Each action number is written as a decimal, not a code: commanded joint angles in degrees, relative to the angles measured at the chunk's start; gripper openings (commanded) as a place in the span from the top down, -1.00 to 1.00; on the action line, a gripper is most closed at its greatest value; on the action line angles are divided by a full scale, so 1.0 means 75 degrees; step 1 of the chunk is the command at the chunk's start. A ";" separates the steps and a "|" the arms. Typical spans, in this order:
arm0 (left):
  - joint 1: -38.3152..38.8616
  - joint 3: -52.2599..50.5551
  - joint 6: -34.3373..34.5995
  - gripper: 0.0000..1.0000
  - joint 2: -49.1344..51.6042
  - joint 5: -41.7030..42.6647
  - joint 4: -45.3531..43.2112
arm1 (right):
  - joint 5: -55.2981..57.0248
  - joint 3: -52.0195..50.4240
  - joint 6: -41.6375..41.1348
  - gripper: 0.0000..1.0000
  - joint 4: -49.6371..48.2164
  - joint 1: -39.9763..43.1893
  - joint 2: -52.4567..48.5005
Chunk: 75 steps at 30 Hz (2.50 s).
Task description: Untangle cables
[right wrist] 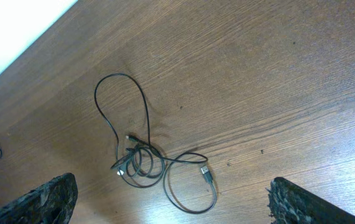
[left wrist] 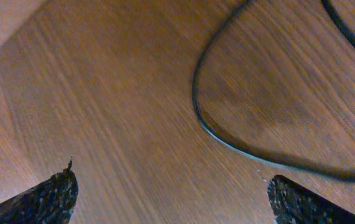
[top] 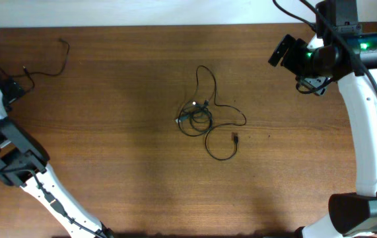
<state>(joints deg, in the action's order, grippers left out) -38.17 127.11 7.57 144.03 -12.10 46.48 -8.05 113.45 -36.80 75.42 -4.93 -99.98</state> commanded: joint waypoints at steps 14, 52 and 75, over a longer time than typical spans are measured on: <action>-0.0248 0.0029 0.0358 1.00 0.1145 0.2713 -0.0720 | -0.0044 0.0032 0.0108 -0.97 -0.0003 -0.0050 -0.0090; 0.1781 0.0032 0.1897 -0.99 0.0723 0.4380 -0.1483 | -0.0044 0.0032 0.0682 -0.97 0.0085 -0.0437 -0.0478; 0.2661 0.0029 0.1145 -0.73 0.0472 0.1929 -0.1343 | -0.0073 0.0032 0.0679 -0.97 0.0236 -0.0443 -0.0478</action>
<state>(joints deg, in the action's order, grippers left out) -18.00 127.72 16.67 147.22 1.52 36.93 -8.08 113.45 -32.27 77.01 -7.92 -103.46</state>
